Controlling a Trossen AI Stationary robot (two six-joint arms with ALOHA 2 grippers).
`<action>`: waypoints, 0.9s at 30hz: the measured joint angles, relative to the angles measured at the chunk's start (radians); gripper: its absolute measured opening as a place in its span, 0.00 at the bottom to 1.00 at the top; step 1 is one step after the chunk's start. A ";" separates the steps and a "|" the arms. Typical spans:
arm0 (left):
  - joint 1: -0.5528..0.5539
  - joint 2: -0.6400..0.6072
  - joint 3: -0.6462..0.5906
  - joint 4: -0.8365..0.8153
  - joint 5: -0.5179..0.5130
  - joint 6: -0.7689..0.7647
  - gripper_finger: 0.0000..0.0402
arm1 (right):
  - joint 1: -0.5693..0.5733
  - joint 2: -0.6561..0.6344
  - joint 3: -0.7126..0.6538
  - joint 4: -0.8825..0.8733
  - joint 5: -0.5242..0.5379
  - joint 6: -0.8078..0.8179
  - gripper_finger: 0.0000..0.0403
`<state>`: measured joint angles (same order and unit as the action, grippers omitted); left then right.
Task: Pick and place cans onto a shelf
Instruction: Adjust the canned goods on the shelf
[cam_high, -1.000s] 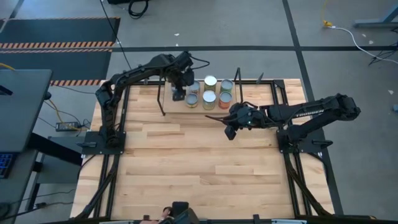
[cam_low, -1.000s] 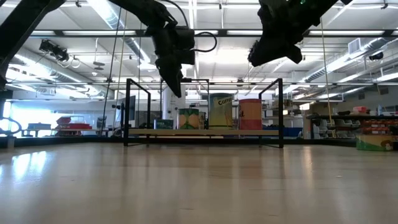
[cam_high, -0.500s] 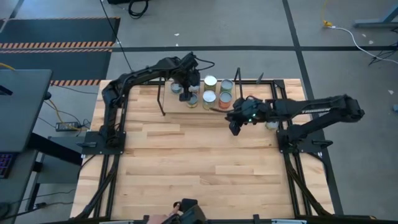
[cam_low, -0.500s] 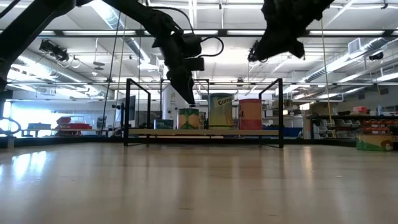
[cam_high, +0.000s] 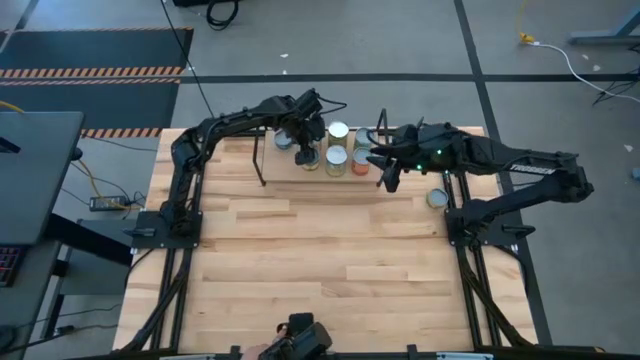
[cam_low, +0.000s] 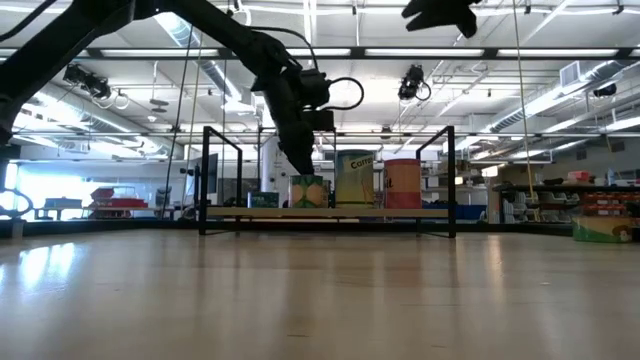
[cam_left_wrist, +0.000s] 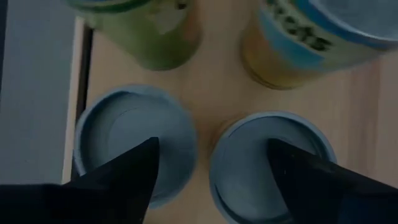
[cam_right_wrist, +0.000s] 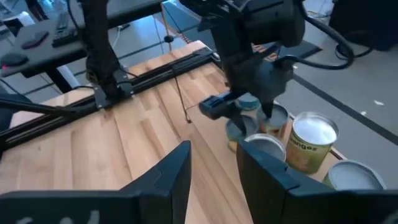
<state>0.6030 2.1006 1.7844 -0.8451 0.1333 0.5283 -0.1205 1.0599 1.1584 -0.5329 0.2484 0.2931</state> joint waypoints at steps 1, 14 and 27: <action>0.005 0.000 0.000 0.005 -0.002 -0.023 0.75 | -0.002 0.000 0.007 0.000 -0.008 -0.007 0.34; -0.012 0.000 0.000 0.013 0.053 -0.096 0.74 | -0.006 0.002 0.019 -0.004 -0.015 -0.028 0.34; 0.013 0.001 0.106 0.062 0.047 -0.209 0.74 | -0.008 0.002 0.019 -0.009 -0.002 -0.029 0.34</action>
<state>0.6159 2.1018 1.8900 -0.7836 0.1802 0.3190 -0.1287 1.0622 1.1770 -0.5417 0.2463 0.2643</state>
